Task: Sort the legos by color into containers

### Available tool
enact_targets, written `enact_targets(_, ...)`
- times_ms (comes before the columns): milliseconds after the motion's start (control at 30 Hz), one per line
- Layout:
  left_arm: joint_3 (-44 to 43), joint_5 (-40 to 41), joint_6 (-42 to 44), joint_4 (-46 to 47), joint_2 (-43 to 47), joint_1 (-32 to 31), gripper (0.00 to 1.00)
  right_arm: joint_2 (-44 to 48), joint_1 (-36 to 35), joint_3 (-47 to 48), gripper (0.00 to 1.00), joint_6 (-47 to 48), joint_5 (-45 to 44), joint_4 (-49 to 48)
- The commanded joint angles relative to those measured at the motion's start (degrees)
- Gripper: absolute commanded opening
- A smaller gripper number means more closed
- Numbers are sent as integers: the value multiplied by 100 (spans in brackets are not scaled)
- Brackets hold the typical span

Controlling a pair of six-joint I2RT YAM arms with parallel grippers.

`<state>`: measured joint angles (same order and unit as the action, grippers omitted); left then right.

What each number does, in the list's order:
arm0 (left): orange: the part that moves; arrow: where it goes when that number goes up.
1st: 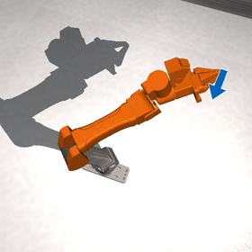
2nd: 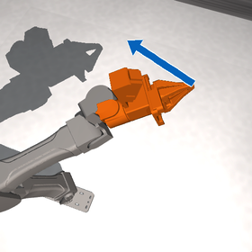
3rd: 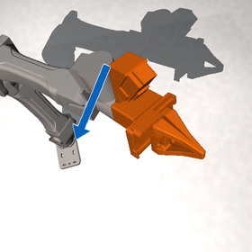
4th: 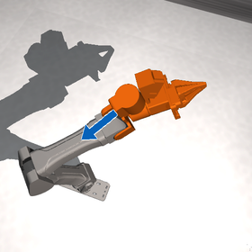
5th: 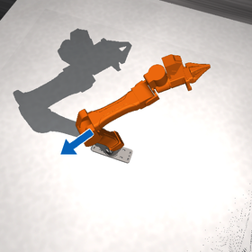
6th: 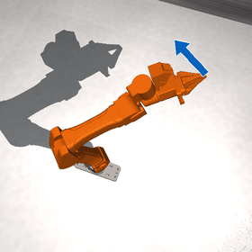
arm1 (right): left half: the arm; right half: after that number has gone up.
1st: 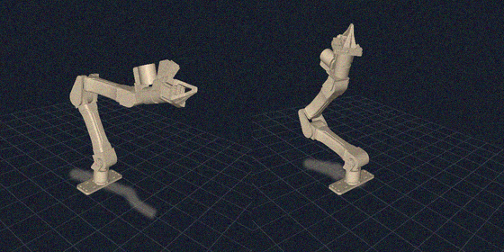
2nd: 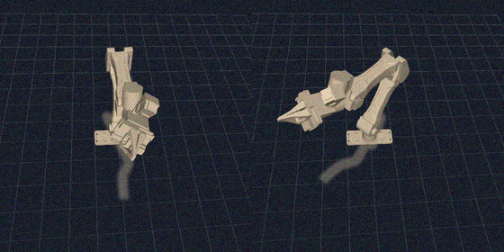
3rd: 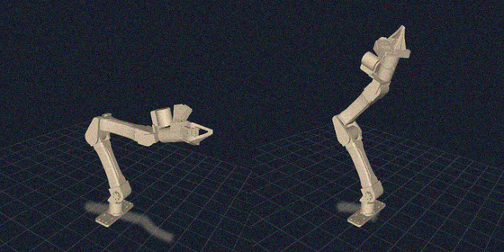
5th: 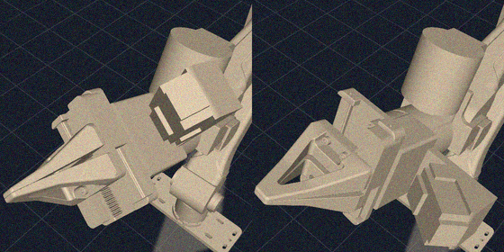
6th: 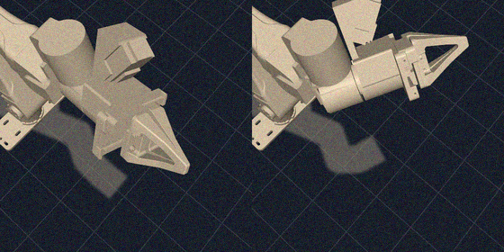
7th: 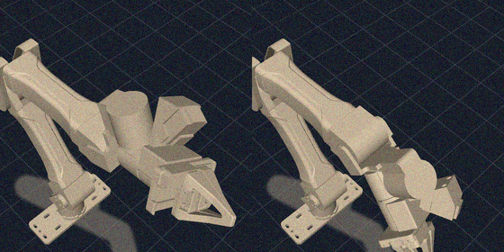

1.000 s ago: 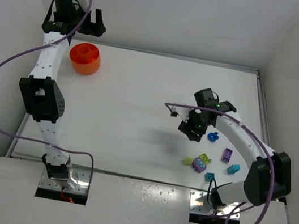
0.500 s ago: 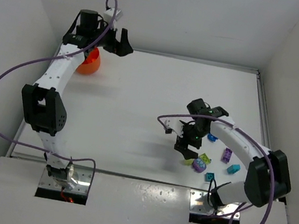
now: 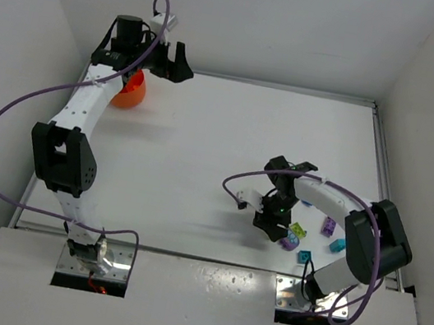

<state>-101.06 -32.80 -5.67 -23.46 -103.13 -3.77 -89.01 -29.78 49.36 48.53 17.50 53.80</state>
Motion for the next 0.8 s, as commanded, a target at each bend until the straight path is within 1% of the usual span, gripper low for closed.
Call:
enact_targets(0,-19,9,-153,184,65,25,100,15,-28,-85,54,139,-9,-247)
enact_targets(33,-19,80,-214,184,4,25,100,15,-28,-85,49,139,-9,-247)
enact_targets(100,103,238,-478,236,4,25,100,-45,-28,-138,43,139,-9,-405)
enact_targets(133,104,239,-548,237,-57,25,100,-46,-28,-138,38,139,-62,-458)
enact_targets(167,182,239,-627,237,-58,25,100,-98,-28,-138,36,139,-62,-545)
enact_targets(200,313,12,-837,350,-58,25,100,-99,-28,-138,34,87,-62,-598)
enact_targets(233,393,-155,-935,421,-110,95,100,-99,24,-138,29,86,-62,-599)
enact_targets(267,472,-296,-1058,517,-111,96,100,-99,25,-138,26,86,-62,-677)
enact_targets(300,716,-489,-1363,779,-111,148,100,-160,25,-59,23,25,-62,-678)
enact_targets(333,875,-604,-1540,973,-111,149,100,-160,86,124,16,-28,94,-678)
enact_targets(367,1025,-727,-1690,1141,-50,209,100,-212,86,248,12,-80,174,-678)
enact_targets(400,1322,-824,-1918,1386,-49,210,100,-213,86,371,8,-133,227,-626)
enact_targets(467,1658,-1000,-2060,1607,100,210,100,-213,86,784,2,-265,394,-564)
enact_targets(500,1938,-1218,-2183,1782,153,210,100,-213,86,1186,2,-431,560,-477)
enact_targets(567,2203,-1614,-2429,2055,232,210,100,-318,139,1688,2,-695,798,-423)
enact_targets(600,2343,-1877,-2761,2465,284,210,100,-371,139,2247,1,-1070,930,-423)
enact_targets(633,2641,-2315,-2947,2704,285,210,100,-502,139,2549,1,-1257,1209,-423)
enact_targets(667,2783,-2484,-3114,2924,285,210,100,-581,139,2839,1,-1476,1325,-475)
enact_targets(700,2906,-2686,-3403,3196,285,158,100,-660,191,3355,1,-1757,1535,-763)
enact_targets(733,3003,-2932,-3405,3503,285,88,100,-740,192,3595,1,-2377,1642,-949)
enact_targets(767,3056,-2934,-3405,3506,285,87,100,-819,244,3807,1,-2662,1747,-1116)
